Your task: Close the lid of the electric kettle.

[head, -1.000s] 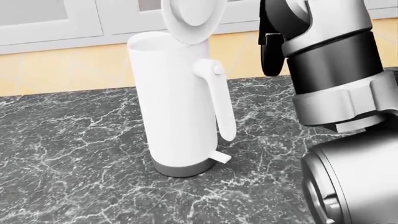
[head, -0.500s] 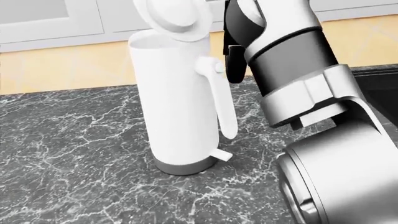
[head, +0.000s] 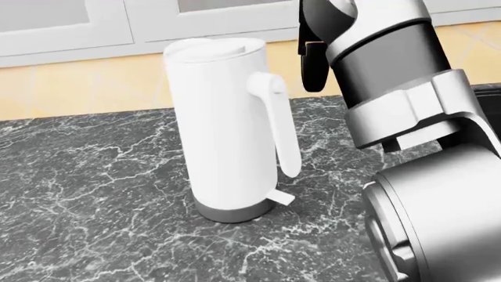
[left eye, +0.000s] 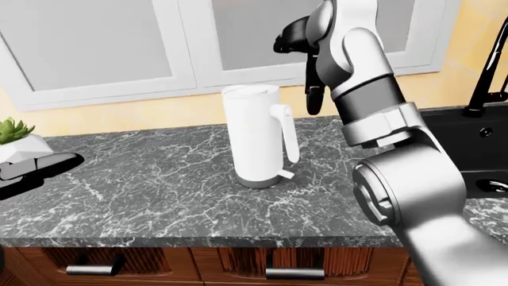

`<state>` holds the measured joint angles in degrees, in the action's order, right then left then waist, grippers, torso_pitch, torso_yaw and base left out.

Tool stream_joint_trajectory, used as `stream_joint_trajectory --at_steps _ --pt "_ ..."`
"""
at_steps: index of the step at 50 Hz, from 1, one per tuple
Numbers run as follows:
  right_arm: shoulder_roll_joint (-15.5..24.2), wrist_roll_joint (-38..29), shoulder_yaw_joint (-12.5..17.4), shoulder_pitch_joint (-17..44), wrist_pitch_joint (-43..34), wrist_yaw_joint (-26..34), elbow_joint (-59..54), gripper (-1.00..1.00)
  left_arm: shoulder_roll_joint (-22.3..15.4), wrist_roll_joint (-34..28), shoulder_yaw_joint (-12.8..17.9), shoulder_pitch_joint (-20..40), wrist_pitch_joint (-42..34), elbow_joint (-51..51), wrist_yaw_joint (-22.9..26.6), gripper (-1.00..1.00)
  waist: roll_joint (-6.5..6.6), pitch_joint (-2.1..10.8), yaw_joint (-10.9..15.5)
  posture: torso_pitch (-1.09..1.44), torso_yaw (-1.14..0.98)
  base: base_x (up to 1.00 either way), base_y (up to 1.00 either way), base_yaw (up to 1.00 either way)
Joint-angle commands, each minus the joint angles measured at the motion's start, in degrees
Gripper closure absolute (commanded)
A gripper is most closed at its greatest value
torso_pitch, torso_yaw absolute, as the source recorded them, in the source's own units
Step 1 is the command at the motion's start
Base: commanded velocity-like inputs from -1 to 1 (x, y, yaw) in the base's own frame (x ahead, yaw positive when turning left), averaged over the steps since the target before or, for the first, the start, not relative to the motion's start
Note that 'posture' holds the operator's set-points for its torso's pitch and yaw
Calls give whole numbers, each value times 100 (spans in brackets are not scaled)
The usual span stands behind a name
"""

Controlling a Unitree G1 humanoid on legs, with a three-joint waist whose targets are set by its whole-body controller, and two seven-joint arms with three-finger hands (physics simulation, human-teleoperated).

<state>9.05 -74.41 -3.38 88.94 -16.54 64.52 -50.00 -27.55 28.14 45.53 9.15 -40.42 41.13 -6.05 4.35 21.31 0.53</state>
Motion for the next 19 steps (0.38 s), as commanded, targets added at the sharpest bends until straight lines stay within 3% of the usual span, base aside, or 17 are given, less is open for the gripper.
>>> stream_joint_trajectory --at_steps 1,19 --pt "46 -34 27 229 27 -100 173 -100 -107 9 25 118 111 84 4 -100 15 2 0 -64 0 0 0 0" --pt "84 -5 45 407 63 -180 -36 -100 -63 -81 -56 116 212 3 41 -100 21 0 -18 -64 0 0 0 0"
